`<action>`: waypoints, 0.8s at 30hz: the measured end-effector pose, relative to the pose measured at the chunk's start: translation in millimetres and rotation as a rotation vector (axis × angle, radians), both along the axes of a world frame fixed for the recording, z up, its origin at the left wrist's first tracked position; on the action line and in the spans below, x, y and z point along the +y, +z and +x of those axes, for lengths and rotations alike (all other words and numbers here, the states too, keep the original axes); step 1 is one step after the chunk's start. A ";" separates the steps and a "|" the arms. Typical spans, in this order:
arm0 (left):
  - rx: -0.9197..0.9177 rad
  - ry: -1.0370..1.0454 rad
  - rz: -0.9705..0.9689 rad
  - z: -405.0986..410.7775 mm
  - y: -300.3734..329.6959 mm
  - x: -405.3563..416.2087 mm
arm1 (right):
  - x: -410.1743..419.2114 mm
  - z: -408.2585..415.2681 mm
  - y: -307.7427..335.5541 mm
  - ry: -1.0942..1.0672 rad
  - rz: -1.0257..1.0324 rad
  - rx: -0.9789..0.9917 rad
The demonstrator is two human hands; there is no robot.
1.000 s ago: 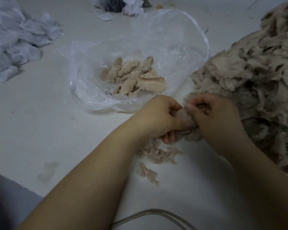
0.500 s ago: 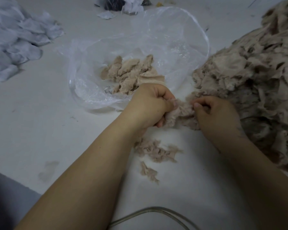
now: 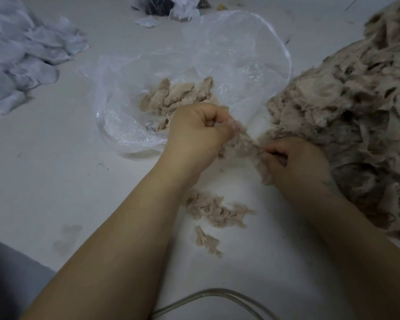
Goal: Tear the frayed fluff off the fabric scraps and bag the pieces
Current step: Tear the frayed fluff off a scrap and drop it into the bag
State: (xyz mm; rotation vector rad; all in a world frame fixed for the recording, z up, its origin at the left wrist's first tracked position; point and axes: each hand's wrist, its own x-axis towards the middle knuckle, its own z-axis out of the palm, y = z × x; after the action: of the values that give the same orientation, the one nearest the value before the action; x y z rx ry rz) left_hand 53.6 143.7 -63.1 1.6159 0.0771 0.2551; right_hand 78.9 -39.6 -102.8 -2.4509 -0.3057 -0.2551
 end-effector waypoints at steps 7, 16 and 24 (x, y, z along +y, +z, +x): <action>-0.053 0.061 0.007 1.0 1.2 5.0 | -4.8 -0.2 2.0 -0.015 -0.082 -0.011; -0.121 -0.162 0.577 -1.7 -4.7 -4.7 | 21.6 -21.3 9.1 0.119 0.640 0.239; -0.030 -0.304 0.308 -6.9 0.2 -1.0 | 15.4 -14.3 5.1 -0.016 0.963 0.391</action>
State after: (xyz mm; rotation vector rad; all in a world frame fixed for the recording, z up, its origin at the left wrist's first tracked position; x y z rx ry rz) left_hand 46.7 142.8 -62.9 1.9009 -0.2399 0.0565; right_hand 64.6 -24.2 -97.7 -1.4986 0.0242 0.0749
